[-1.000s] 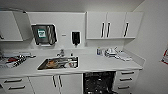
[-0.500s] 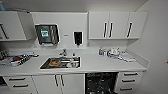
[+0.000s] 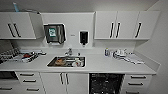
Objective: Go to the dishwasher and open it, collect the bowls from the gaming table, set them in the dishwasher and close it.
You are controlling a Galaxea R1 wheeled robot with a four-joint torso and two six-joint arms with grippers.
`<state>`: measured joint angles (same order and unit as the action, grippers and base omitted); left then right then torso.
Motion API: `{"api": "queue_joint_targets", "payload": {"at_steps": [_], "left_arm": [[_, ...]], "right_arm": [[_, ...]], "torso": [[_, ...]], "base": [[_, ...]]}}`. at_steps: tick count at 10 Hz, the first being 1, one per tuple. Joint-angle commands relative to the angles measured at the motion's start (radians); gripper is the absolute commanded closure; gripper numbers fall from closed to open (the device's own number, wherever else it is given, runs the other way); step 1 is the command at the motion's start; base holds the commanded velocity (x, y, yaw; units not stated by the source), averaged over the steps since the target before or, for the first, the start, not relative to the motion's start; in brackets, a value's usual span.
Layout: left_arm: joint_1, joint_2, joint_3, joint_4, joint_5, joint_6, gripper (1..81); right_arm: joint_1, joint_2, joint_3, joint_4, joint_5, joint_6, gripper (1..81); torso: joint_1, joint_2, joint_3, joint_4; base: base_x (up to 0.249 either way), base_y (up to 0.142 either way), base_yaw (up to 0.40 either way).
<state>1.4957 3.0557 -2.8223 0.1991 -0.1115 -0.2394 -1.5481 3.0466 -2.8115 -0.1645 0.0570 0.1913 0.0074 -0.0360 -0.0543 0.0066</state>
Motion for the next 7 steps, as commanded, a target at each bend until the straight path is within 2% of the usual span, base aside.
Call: {"api": "queue_joint_targets", "payload": {"at_steps": [1, 7], "left_arm": [[-0.047, -0.004, -0.003, 0.002, 0.045, 0.000, 1.0], [-0.048, -0.006, -0.003, -0.003, 0.046, -0.001, 1.0]], "right_arm": [[0.050, -0.004, -0.002, -0.004, -0.051, -0.003, 1.0], [0.061, -0.009, -0.006, -0.004, -0.051, -0.001, 1.0]], "torso": [[0.000, 0.000, 0.000, 0.000], [0.000, 0.000, 0.000, 0.000]], "base": [[0.000, 0.000, 0.183], [0.000, 0.000, 0.189]]}}
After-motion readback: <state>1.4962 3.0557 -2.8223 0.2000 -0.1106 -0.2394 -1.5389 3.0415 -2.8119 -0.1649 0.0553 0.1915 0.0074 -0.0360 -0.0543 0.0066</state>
